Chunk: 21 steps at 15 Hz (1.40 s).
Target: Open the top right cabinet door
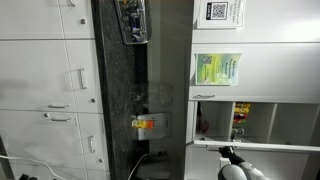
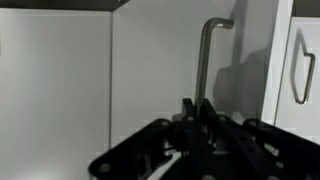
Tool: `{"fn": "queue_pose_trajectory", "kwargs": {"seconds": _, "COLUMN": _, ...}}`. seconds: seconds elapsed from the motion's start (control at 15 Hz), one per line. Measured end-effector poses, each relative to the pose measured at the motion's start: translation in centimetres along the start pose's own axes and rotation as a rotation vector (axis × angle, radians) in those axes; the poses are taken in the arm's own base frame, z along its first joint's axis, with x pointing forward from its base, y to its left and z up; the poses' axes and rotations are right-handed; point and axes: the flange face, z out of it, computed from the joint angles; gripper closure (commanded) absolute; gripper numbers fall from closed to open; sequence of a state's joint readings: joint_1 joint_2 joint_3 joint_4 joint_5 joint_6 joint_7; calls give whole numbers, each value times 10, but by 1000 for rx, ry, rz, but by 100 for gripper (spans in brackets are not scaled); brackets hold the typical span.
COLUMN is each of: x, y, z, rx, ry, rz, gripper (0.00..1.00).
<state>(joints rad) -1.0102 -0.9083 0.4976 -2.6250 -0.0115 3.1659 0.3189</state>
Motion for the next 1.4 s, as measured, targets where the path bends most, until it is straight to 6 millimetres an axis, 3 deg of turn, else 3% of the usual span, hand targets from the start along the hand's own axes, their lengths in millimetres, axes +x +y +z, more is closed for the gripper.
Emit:
{"fn": "queue_pose_trajectory", "kwargs": {"seconds": 0.2, "x": -10, "y": 36, "z": -16, "rx": -63, "ry": 19, "rz": 37, "gripper": 97}}
{"fn": "queue_pose_trajectory", "kwargs": {"seconds": 0.27, "x": -13, "y": 41, "z": -18, "rx": -58, "ry": 38, "rz": 48, "gripper": 64}}
{"fn": "queue_pose_trajectory", "kwargs": {"seconds": 0.33, "x": -16, "y": 45, "z": -19, "rx": -55, "ry": 52, "rz": 56, "gripper": 63}}
{"fn": "queue_pose_trajectory", "kwargs": {"seconds": 0.47, "x": -20, "y": 52, "z": -19, "rx": -53, "ry": 72, "rz": 65, "gripper": 50}}
{"fn": "queue_pose_trajectory", "kwargs": {"seconds": 0.87, "x": -21, "y": 70, "z": -15, "rx": -63, "ry": 73, "rz": 61, "gripper": 4}}
{"fn": "queue_pose_trajectory", "kwargs": {"seconds": 0.93, "x": -20, "y": 74, "z": -14, "rx": -63, "ry": 64, "rz": 60, "gripper": 0}}
{"fn": "queue_pose_trajectory", "kwargs": {"seconds": 1.4, "x": -2, "y": 92, "z": -7, "rx": -23, "ry": -50, "rz": -12, "gripper": 0}}
